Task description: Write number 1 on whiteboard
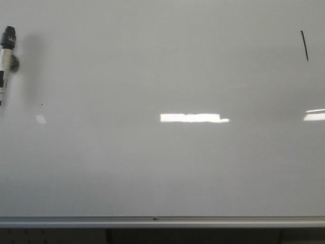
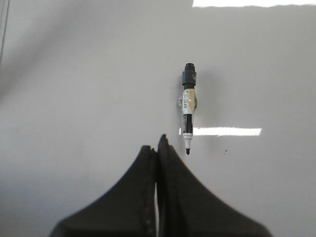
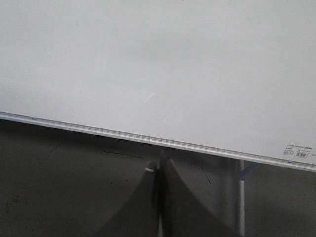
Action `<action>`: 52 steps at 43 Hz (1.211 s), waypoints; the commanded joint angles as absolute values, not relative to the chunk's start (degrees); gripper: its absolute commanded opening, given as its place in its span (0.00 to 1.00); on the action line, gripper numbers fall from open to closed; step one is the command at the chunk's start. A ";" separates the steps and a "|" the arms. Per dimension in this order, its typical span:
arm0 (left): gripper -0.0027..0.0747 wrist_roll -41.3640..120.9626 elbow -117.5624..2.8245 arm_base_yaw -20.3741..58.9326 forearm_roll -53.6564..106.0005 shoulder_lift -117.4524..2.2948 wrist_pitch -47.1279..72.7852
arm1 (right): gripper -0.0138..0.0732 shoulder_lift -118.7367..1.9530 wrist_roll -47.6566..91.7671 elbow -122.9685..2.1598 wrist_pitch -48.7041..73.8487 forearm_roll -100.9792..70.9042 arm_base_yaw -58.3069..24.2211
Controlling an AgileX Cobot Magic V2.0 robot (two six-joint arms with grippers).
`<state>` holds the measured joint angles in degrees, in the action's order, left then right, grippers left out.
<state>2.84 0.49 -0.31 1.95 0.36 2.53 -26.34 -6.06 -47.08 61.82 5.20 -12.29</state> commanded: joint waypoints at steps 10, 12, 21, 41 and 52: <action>0.01 3.01 1.88 0.18 2.51 1.33 -2.47 | 0.05 -26.76 -5.52 -48.24 58.23 6.19 -11.94; 0.01 3.01 1.88 0.18 2.51 1.33 -2.47 | 0.05 -26.76 -5.52 -48.24 58.23 6.19 -11.94; 0.01 3.01 1.88 0.18 2.51 1.33 -2.47 | 0.05 -26.76 -5.52 -48.24 58.23 6.19 -11.94; 0.01 3.01 1.88 0.18 2.51 1.33 -2.47 | 0.05 -23.04 -5.46 -44.43 53.29 6.93 -9.98; 0.01 3.01 1.88 0.18 2.51 1.33 -2.47 | 0.05 -9.11 -5.51 -24.31 24.10 2.98 -1.26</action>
<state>2.98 0.49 -0.31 1.95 0.36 2.39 -12.48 -6.06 -28.22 37.53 4.20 -3.42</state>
